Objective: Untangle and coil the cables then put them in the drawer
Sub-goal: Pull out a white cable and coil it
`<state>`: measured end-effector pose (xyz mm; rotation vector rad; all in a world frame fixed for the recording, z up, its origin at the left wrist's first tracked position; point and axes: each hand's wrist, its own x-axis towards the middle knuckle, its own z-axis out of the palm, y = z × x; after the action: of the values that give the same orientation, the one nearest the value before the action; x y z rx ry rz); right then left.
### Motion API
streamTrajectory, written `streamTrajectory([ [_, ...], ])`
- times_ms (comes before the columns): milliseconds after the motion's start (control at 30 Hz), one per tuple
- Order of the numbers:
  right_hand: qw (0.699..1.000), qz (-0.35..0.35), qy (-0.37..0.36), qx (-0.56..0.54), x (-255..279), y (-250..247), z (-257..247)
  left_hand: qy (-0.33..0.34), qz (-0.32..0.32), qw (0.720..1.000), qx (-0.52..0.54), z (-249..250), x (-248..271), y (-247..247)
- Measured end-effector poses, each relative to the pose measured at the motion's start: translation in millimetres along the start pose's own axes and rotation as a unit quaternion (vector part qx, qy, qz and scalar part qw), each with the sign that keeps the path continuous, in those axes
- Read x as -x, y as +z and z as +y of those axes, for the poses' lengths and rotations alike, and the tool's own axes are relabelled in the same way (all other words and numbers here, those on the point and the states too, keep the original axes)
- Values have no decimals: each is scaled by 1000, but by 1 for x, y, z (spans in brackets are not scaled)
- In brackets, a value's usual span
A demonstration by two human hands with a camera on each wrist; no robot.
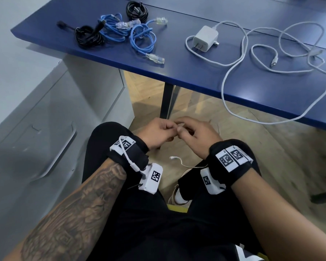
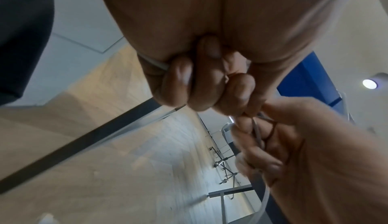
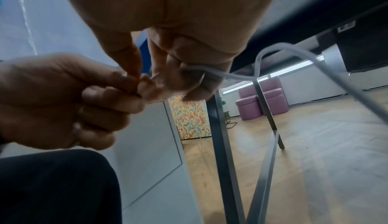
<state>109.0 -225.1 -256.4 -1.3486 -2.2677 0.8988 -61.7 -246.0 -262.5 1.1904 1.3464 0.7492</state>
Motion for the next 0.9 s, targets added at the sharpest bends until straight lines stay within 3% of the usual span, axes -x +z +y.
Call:
streamTrajectory([
  [67,999,13,34,-40,1,-2,0,-6,1,1000,18,1,1,0],
  [233,995,43,89,26,-10,-11,15,9,5,1000,-7,8,1,10],
  [367,984,27,162,73,-13,-9,28,11,11,994,-108,8,1,11],
  [467,971,37,227,69,-12,-15,30,22,23,969,-243,6,5,3],
  [533,961,18,262,84,-12,-23,32,17,37,967,-250,2,5,-2],
  [633,971,-4,215,106,-11,-27,31,13,35,975,-218,-2,3,-6],
  [767,997,-32,61,-46,-4,-7,9,30,20,997,-66,-2,0,-2],
  [900,979,-30,101,-177,-6,-5,-4,43,35,998,-27,-1,2,-7],
])
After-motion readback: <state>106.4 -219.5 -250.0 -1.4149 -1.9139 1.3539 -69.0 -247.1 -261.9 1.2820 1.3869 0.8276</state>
